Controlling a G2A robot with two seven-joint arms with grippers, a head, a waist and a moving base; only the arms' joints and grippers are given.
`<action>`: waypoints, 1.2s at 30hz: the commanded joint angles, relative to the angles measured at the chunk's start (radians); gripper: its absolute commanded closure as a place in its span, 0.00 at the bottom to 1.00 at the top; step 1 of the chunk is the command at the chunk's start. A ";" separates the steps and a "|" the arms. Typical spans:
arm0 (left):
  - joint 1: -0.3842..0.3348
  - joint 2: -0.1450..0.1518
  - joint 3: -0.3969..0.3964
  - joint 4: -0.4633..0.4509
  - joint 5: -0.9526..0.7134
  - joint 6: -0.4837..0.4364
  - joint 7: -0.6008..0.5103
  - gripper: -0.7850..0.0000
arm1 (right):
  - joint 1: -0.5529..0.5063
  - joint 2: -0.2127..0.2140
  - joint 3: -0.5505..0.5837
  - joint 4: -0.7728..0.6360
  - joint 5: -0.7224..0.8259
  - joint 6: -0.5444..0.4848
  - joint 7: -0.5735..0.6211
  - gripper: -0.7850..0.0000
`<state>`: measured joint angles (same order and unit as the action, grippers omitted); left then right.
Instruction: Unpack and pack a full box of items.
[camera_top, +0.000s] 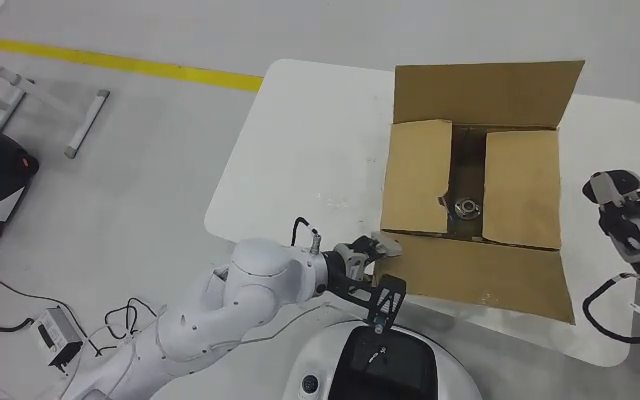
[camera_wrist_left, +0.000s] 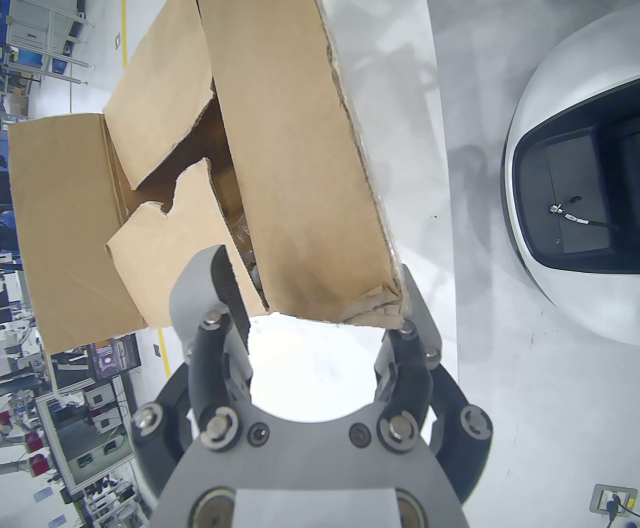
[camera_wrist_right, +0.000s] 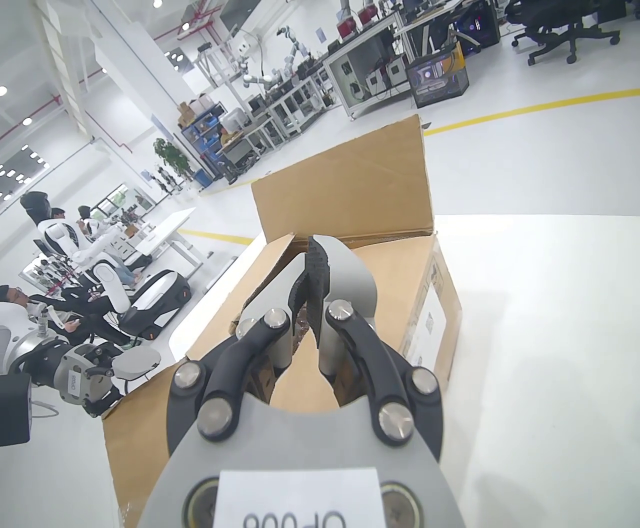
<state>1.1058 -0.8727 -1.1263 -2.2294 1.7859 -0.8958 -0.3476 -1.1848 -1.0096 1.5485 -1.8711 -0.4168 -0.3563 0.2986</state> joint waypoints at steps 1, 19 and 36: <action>0.004 0.000 -0.003 0.004 0.004 0.007 0.012 1.00 | -0.002 0.000 0.003 -0.002 -0.003 -0.001 0.000 1.00; 0.016 -0.014 -0.108 0.011 -0.393 0.080 -0.011 1.00 | -0.017 0.007 0.134 -0.010 -0.007 0.008 0.011 1.00; -0.111 -0.031 -0.062 0.091 -0.442 0.160 -0.189 0.00 | -0.013 -0.003 0.038 0.185 -0.076 0.015 -0.006 1.00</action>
<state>1.0112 -0.9017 -1.1996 -2.1428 1.3238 -0.7483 -0.5204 -1.1989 -1.0115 1.5996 -1.6992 -0.4901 -0.3373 0.2954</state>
